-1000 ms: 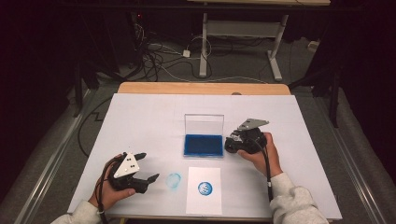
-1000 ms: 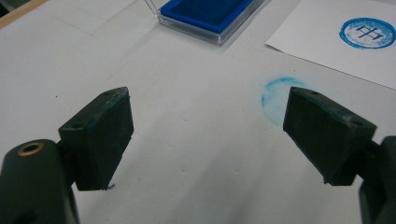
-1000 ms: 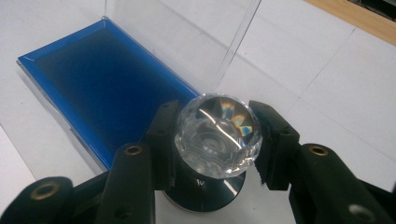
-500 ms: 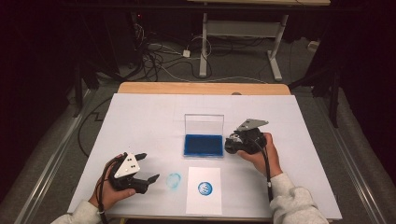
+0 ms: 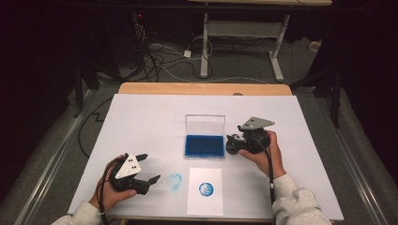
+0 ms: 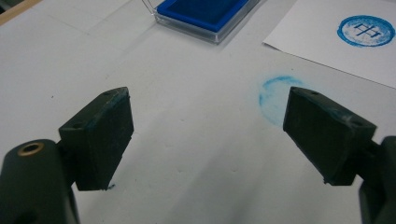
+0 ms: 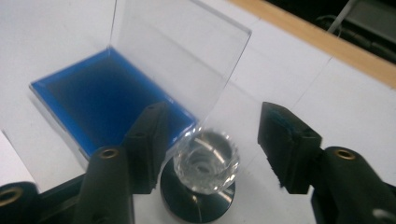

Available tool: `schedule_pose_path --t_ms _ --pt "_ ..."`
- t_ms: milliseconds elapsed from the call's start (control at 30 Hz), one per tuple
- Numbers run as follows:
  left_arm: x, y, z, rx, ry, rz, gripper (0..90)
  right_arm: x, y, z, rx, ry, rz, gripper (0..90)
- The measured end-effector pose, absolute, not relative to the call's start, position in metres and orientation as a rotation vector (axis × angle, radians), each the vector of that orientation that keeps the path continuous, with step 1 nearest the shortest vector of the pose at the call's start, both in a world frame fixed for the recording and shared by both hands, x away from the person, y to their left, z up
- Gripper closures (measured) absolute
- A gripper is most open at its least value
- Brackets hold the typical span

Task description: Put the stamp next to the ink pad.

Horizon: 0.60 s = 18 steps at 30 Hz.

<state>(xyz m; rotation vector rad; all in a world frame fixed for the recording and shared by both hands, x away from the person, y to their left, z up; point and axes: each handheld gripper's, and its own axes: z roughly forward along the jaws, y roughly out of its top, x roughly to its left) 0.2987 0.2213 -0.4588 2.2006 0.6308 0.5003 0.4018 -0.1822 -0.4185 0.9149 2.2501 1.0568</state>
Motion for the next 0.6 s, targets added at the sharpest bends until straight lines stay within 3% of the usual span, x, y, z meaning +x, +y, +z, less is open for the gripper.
schedule_pose_path --t_ms 367,433,600 --pt "0.299 0.221 -0.459 2.195 0.639 0.502 15.6 0.388 -0.184 -0.394 0.841 2.139 1.135 30.1" --pt "0.299 0.221 -0.459 2.192 0.642 0.503 15.6 0.385 -0.183 -0.392 0.847 2.124 1.14 22.6" --pt "0.299 0.221 -0.458 2.191 0.641 0.501 15.6 0.38 -0.18 -0.388 0.819 2.113 1.148 21.0"
